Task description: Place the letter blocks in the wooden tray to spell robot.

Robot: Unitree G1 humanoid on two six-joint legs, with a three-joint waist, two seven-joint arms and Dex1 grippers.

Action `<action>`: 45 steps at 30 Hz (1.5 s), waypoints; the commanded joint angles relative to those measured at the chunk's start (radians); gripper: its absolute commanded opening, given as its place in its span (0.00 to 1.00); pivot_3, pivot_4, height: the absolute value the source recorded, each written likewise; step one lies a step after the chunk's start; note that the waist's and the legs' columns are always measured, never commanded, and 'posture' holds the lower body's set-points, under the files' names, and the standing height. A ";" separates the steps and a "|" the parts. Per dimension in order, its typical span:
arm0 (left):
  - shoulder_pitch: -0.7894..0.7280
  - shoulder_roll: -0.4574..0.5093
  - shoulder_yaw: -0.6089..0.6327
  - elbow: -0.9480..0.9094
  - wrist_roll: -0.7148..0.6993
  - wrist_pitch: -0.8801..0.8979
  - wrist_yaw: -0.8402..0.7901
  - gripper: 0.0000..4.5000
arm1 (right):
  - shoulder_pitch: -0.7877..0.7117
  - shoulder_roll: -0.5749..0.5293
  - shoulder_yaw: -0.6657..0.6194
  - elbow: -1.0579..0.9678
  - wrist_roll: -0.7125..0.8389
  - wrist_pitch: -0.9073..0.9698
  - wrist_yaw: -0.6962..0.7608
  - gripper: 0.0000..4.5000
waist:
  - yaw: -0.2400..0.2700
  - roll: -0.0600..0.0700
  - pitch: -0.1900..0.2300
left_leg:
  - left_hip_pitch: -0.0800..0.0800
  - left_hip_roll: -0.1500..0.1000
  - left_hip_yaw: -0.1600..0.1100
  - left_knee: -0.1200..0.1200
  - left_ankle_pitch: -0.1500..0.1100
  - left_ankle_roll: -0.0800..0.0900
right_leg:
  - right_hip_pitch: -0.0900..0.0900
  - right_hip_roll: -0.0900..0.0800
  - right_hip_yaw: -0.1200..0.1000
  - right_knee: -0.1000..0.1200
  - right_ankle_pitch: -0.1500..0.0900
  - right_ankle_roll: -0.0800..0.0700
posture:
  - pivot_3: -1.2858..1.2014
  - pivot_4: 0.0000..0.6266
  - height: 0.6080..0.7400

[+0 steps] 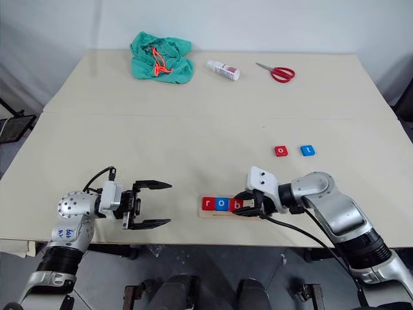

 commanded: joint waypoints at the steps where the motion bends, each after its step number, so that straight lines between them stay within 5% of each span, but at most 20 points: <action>1: 0.014 0.012 0.020 -0.041 -0.015 0.000 0.015 1.00 | -0.022 0.020 0.002 0.021 -0.024 -0.051 0.002 0.33 | -0.001 0.000 0.000 | 0.000 0.000 0.000 0.000 0.000 0.000 | 0.000 0.000 0.000 0.000 0.000 0.000 | 0.52 0.24 1.00; 4: 0.012 0.012 0.019 -0.042 -0.014 -0.001 0.021 1.00 | -0.027 0.026 0.011 0.049 -0.049 -0.090 0.017 0.33 | 0.000 0.000 0.000 | 0.000 0.000 0.000 0.000 0.000 0.000 | 0.000 0.000 0.000 0.000 0.000 0.000 | 0.52 0.24 1.00; 12: 0.005 0.010 0.016 -0.037 -0.014 -0.002 0.027 1.00 | -0.016 0.031 -0.031 -0.019 0.000 -0.053 0.030 0.98 | -0.001 0.000 0.000 | 0.000 0.000 0.000 0.000 0.000 0.000 | 0.000 0.000 0.000 0.000 0.000 0.000 | 0.52 0.24 1.00; 27: -0.025 -0.010 0.004 0.000 -0.006 -0.012 0.024 1.00 | 0.116 -0.002 -0.177 -0.163 0.083 0.082 -0.095 1.00 | -0.001 0.000 0.000 | 0.000 -0.001 -0.001 0.001 0.000 0.000 | 0.000 0.000 0.000 0.001 0.000 0.000 | 0.52 0.24 1.00; 31: -0.032 -0.012 0.003 0.008 -0.006 -0.014 0.020 1.00 | 0.129 -0.016 -0.174 -0.202 0.107 0.130 -0.104 0.80 | 0.000 0.000 0.000 | 0.000 0.000 -0.002 0.000 0.000 0.000 | 0.000 0.000 0.000 0.001 0.000 0.000 | 0.52 0.24 1.00; 41: -0.021 -0.007 0.008 0.007 -0.008 -0.018 0.017 1.00 | 0.124 -0.032 -0.083 -0.245 0.137 0.209 -0.055 0.01 | 0.001 0.000 0.000 | 0.000 -0.001 -0.002 0.001 0.000 0.000 | 0.000 0.000 0.000 0.001 0.000 0.000 | 0.52 0.24 1.00; 45: -0.013 -0.007 0.009 -0.006 -0.007 -0.017 0.024 1.00 | 0.101 0.007 -0.034 -0.162 0.097 0.156 -0.059 0.01 | -0.001 0.000 0.000 | 0.000 -0.001 -0.002 0.001 0.000 0.000 | 0.000 0.000 0.000 0.001 0.000 0.000 | 0.52 0.24 1.00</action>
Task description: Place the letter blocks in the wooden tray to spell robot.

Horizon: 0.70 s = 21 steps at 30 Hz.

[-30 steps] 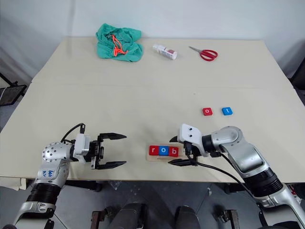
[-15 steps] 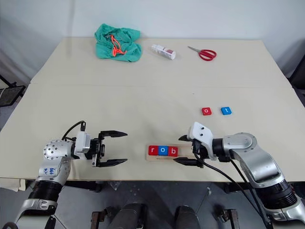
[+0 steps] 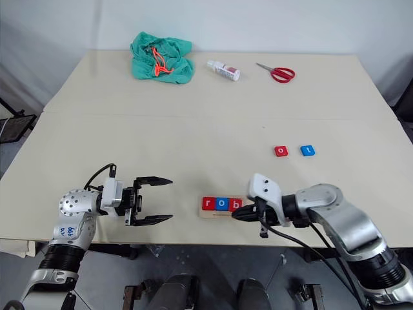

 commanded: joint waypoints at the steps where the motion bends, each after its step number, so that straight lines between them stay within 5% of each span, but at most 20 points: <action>1: 0.012 0.005 0.013 -0.023 -0.009 -0.011 0.005 1.00 | -0.025 0.017 0.023 0.052 -0.031 -0.056 0.003 0.01 | 0.000 0.000 0.000 | 0.000 0.000 0.000 0.000 0.000 0.000 | 0.000 0.000 0.000 0.000 0.000 0.000 | 0.52 0.24 1.00; 15: 0.034 0.009 0.018 -0.032 -0.011 -0.015 0.019 1.00 | -0.046 0.022 -0.006 0.047 -0.006 -0.083 0.014 0.01 | 0.001 0.000 0.000 | 0.000 0.000 0.000 0.000 0.000 0.000 | 0.000 0.000 0.000 0.000 0.000 0.000 | 0.52 0.24 1.00; 21: 0.020 0.003 0.015 -0.009 -0.009 -0.024 0.015 1.00 | -0.019 0.017 -0.146 -0.005 0.092 -0.021 -0.030 0.01 | 0.001 0.000 0.000 | 0.000 0.000 0.000 0.000 0.000 0.000 | 0.000 0.000 0.000 0.000 0.000 0.000 | 0.52 0.24 1.00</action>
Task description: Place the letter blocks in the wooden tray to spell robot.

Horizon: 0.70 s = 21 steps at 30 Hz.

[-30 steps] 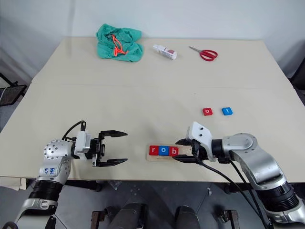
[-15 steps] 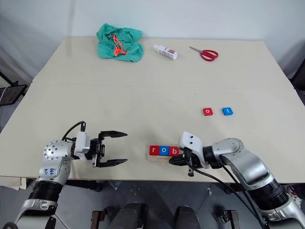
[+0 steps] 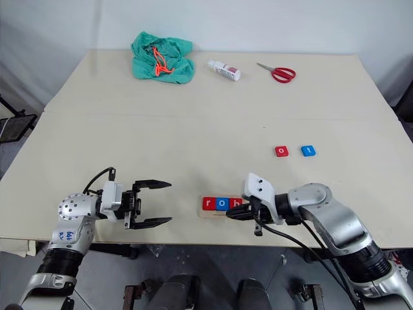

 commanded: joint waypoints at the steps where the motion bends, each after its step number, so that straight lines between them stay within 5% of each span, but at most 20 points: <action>1: -0.010 0.000 0.014 -0.002 -0.009 -0.020 -0.003 1.00 | 0.012 -0.002 -0.149 -0.028 0.073 0.029 -0.054 0.01 | 0.000 0.000 0.000 | 0.000 0.000 0.000 0.000 0.000 0.000 | 0.000 0.000 0.000 0.000 0.000 0.000 | 0.52 0.24 1.00; 4: -0.011 0.001 0.014 0.007 -0.010 -0.024 -0.009 1.00 | 0.038 0.010 -0.238 -0.005 0.092 0.013 -0.099 0.01 | 0.002 0.000 0.000 | 0.000 0.000 -0.001 0.000 0.000 0.000 | 0.000 0.000 0.000 0.000 0.000 0.000 | 0.52 0.24 1.00; 7: -0.028 -0.002 0.011 0.038 -0.009 -0.029 -0.023 1.00 | 0.077 0.047 -0.411 0.121 0.055 -0.050 -0.245 0.13 | 0.004 0.000 0.000 | 0.000 0.000 -0.001 0.000 0.000 0.000 | 0.001 0.000 -0.001 0.000 0.000 0.000 | 0.52 0.24 1.00; 18: -0.080 -0.009 0.008 0.118 -0.006 -0.048 -0.061 1.00 | 0.232 0.103 -0.537 0.097 0.034 -0.095 -0.418 0.95 | -0.001 0.000 0.000 | 0.000 0.000 0.001 -0.001 0.000 0.000 | 0.000 0.000 0.000 0.001 0.000 0.000 | 0.52 0.24 1.00; 21: -0.085 -0.009 0.009 0.129 -0.008 -0.050 -0.072 1.00 | 0.286 0.111 -0.577 0.059 0.047 -0.083 -0.448 1.00 | -0.001 0.000 0.000 | 0.000 0.000 0.002 -0.001 0.000 0.000 | 0.000 0.000 0.000 0.001 0.000 0.000 | 0.52 0.24 1.00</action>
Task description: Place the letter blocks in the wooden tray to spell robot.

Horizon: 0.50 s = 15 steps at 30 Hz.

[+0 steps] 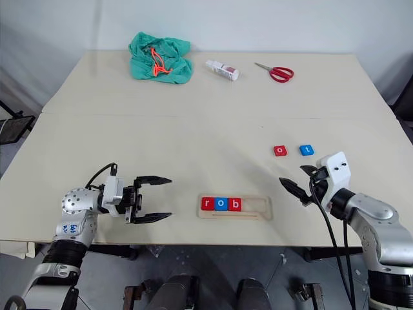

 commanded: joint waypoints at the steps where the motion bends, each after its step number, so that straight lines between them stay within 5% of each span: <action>1: -0.010 0.002 0.015 0.010 -0.010 -0.018 -0.018 1.00 | 0.057 0.009 -0.077 -0.082 0.035 0.010 -0.038 1.00 | 0.001 0.000 0.000 | 0.000 0.000 0.000 0.000 0.000 0.000 | 0.000 0.000 0.000 0.000 0.000 0.000 | 0.52 0.24 1.00; 15: -0.025 0.008 0.024 0.028 -0.009 -0.023 -0.035 1.00 | 0.103 -0.004 -0.097 -0.126 0.066 0.007 -0.063 1.00 | 0.002 0.000 0.000 | 0.000 0.000 0.000 0.000 0.000 0.000 | 0.000 0.000 0.001 0.000 0.000 0.000 | 0.52 0.24 1.00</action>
